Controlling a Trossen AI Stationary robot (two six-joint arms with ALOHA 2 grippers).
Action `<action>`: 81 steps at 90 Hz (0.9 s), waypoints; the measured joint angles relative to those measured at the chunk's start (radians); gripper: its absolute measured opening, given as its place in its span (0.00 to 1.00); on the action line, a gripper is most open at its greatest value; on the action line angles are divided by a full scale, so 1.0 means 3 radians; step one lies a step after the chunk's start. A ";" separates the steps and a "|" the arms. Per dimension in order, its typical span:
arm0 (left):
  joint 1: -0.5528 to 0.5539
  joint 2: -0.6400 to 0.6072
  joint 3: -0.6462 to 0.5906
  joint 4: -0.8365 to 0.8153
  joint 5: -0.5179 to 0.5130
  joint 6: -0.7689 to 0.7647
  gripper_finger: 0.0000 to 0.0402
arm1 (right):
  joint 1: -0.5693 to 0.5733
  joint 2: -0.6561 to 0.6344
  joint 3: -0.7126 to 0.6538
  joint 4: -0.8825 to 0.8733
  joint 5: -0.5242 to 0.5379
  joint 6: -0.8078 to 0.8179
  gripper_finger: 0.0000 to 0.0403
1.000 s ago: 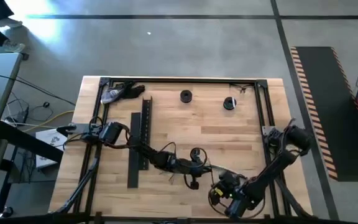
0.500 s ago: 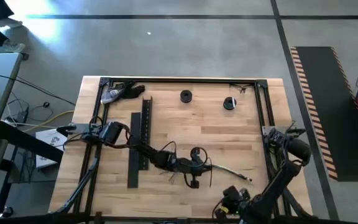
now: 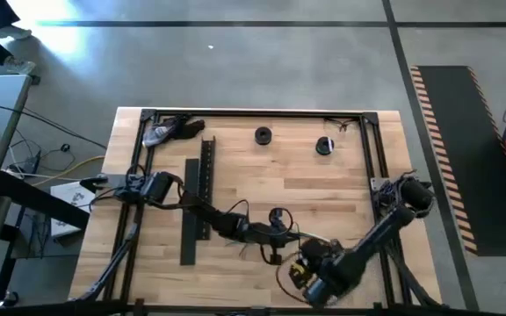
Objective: Ziptie cables
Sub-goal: Wrap the black zip tie on the cable
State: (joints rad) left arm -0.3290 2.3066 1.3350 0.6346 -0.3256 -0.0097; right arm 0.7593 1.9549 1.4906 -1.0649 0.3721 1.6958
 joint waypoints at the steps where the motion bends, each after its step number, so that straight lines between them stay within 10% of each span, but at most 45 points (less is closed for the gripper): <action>1: 0.0000 0.0000 0.0000 0.0000 0.0000 0.0007 0.00 | -0.0014 0.0001 0.0000 0.0006 -0.0003 -0.0026 0.59; 28: -0.0038 0.0000 0.0000 0.0031 -0.0009 0.0049 0.00 | -0.0314 0.0001 0.0001 -0.0072 -0.0168 -0.0334 0.52; 65: -0.0076 0.0001 -0.0003 0.0071 -0.0013 0.0100 0.00 | -0.0458 0.0023 0.0001 -0.0109 -0.0308 -0.0594 0.05; 81: -0.0082 0.0003 -0.0003 0.0066 -0.0059 -0.0073 0.00 | -0.0437 0.0023 0.0001 -0.0064 -0.0340 -0.0577 0.01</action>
State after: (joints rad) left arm -0.3537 2.3074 1.3342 0.6544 -0.3433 -0.0316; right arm 0.6281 1.9617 1.4908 -1.0840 0.2701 1.5227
